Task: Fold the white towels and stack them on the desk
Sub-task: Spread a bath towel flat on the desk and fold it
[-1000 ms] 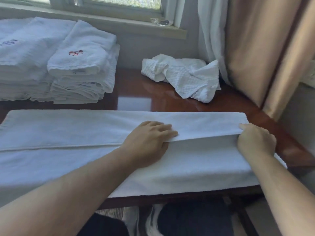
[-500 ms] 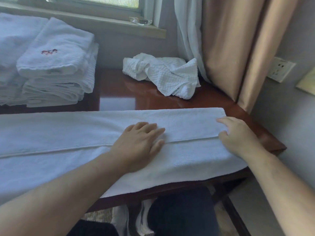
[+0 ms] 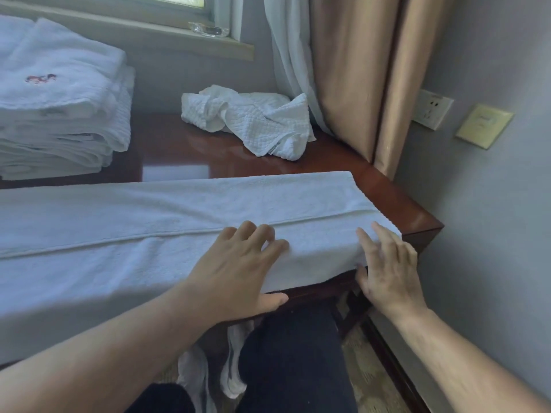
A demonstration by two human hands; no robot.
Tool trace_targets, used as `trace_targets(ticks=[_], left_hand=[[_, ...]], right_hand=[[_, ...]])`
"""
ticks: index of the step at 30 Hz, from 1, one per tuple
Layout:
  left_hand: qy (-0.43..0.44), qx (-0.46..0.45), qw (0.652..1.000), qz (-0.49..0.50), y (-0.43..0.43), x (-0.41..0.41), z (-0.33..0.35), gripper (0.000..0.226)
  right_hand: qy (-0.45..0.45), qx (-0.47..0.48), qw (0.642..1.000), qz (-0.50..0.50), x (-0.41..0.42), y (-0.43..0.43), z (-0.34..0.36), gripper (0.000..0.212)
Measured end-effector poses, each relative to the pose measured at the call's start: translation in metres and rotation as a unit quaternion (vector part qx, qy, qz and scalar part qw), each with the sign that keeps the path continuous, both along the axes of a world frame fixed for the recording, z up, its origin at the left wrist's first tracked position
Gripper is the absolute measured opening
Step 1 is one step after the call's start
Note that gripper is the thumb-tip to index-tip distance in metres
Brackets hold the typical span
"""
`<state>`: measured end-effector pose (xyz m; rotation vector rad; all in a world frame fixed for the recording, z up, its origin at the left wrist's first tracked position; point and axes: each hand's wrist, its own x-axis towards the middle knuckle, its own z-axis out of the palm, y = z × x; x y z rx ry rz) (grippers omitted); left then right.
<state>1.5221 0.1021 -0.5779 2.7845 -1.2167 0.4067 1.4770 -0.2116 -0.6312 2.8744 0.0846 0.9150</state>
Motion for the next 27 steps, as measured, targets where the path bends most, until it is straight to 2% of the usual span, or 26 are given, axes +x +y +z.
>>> trace_targets(ticks=[4, 6, 9, 13, 17, 20, 23, 27], left_hand=[[0.033, -0.023, 0.999, 0.016, -0.001, 0.0, 0.002, 0.073], [0.071, -0.041, 0.996, 0.023, 0.0, 0.004, 0.004, 0.067], [0.083, -0.04, 0.996, 0.021, 0.001, 0.006, 0.004, 0.066], [0.079, -0.038, 0.996, 0.023, 0.001, 0.004, 0.002, 0.068], [0.071, -0.032, 0.997, 0.021, 0.001, 0.0, 0.001, 0.07], [0.119, -0.085, 0.989, 0.032, -0.001, -0.002, 0.009, 0.059], [0.173, -0.116, 0.977, 0.044, -0.006, 0.0, 0.021, 0.053], [0.163, -0.071, 0.983, 0.037, -0.004, 0.0, 0.021, 0.042]], right_hand=[[0.032, -0.042, 0.998, 0.022, 0.0, 0.005, -0.007, 0.118], [0.01, -0.058, 0.998, 0.013, 0.003, 0.011, -0.013, 0.116], [-0.053, -0.062, 0.997, 0.004, 0.006, 0.023, -0.02, 0.103], [-0.076, -0.067, 0.995, -0.011, 0.008, 0.035, -0.024, 0.088], [-0.147, -0.023, 0.988, 0.049, 0.006, 0.031, -0.019, 0.068], [-0.197, 0.001, 0.976, 0.092, 0.005, 0.028, -0.004, 0.042], [-0.192, -0.041, 0.973, 0.118, 0.008, 0.029, 0.014, 0.009], [-0.133, -0.055, 0.975, 0.171, 0.005, 0.025, 0.015, 0.007]])
